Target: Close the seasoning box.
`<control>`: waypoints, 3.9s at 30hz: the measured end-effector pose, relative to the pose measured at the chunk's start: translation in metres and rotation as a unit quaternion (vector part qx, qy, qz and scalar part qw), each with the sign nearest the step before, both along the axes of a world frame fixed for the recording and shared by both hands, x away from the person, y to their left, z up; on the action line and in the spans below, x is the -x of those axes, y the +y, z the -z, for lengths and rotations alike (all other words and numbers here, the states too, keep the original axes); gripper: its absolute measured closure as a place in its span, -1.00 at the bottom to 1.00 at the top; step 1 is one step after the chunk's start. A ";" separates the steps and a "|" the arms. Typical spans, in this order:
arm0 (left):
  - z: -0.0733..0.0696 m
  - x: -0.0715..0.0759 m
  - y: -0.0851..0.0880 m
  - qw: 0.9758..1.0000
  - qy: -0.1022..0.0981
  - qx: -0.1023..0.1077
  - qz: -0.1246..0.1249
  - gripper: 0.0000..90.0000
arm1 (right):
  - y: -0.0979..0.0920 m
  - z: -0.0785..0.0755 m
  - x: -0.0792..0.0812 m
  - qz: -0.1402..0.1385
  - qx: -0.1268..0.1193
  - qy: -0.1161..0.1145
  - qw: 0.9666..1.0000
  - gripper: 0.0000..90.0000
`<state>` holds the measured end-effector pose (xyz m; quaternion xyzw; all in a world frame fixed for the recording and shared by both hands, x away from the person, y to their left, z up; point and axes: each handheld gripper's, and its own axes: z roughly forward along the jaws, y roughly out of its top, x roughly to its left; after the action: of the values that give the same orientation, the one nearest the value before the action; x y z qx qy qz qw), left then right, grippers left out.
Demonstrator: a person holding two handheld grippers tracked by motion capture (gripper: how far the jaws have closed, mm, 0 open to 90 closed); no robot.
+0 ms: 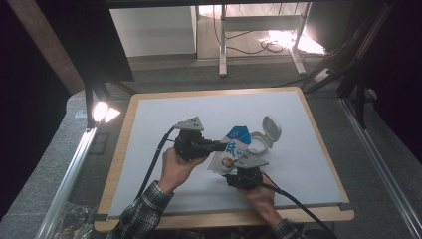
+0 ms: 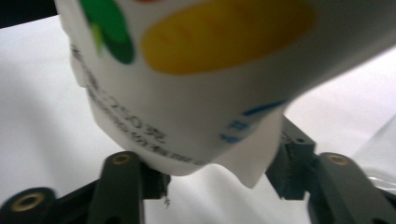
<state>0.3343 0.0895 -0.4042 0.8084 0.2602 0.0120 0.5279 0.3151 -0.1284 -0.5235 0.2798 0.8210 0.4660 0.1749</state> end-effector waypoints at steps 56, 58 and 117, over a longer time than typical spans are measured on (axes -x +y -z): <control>0.002 -0.021 -0.040 0.997 -0.062 -0.036 0.002 0.97 | -0.015 -0.007 0.005 -0.069 -0.031 0.020 0.997 0.33; 0.002 -0.021 -0.040 0.997 -0.063 -0.037 0.002 0.97 | -0.015 -0.008 0.005 -0.069 -0.032 0.026 0.997 0.33; -0.009 -0.050 -0.061 0.996 -0.048 -0.074 -0.011 0.96 | -0.007 -0.023 -0.007 -0.103 -0.059 0.047 0.992 0.34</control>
<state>0.3839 0.0280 -0.3956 0.8409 0.2418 0.0758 0.4781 0.3221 -0.1353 -0.5009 0.2248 0.8238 0.5156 0.0702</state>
